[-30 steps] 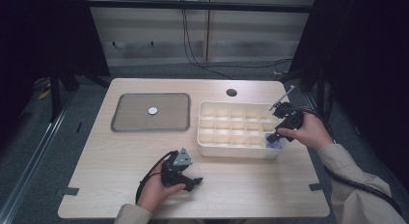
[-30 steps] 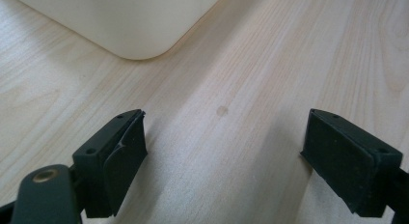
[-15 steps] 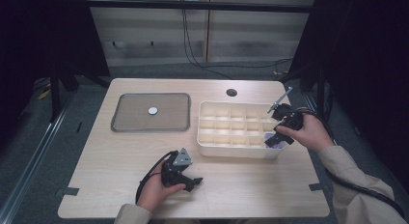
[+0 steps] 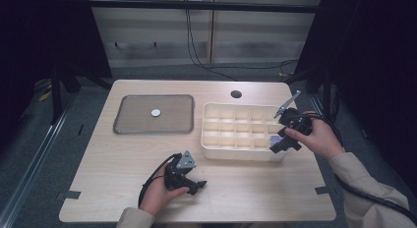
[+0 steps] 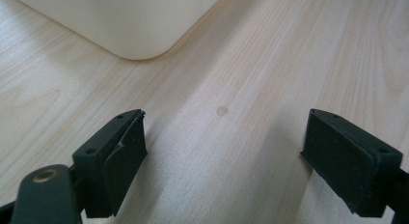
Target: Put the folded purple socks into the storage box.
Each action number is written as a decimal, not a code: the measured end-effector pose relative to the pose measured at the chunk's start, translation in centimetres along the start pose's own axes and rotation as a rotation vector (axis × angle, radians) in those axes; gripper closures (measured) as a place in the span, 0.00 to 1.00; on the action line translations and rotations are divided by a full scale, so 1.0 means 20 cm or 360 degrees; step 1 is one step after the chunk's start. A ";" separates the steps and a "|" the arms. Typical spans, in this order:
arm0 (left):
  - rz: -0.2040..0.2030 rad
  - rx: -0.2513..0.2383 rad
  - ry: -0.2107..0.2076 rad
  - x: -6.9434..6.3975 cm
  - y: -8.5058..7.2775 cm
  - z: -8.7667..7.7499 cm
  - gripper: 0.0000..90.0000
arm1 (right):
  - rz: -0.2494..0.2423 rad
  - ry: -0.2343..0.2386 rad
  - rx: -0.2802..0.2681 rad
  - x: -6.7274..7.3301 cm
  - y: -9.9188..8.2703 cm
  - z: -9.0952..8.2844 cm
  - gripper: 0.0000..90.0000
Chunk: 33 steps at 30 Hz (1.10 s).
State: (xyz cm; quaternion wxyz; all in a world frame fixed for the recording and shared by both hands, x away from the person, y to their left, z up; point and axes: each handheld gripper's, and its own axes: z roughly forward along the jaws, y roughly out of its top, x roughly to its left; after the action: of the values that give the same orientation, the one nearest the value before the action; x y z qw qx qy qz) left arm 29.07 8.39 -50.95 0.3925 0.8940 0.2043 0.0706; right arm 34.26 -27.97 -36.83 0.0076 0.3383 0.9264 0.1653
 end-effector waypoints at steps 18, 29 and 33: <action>0.0001 0.0001 0.0000 0.00 0.00 0.00 0.16 | -0.0114 0.0044 -0.0032 0.13 0.02 0.02 0.25; 0.0001 0.0001 0.0000 0.00 0.00 0.00 0.16 | -0.0160 0.0072 -0.0032 0.19 0.02 0.05 0.25; -0.0002 0.0000 -0.0001 0.00 0.00 0.00 0.16 | -0.0174 0.0069 -0.0027 0.20 0.02 0.06 0.26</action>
State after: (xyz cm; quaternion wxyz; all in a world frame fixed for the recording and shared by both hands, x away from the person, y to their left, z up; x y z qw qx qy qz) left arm 29.06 8.39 -50.95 0.3925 0.8939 0.2048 0.0700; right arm 31.47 -24.79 -37.47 -0.0006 0.2835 0.9419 0.1799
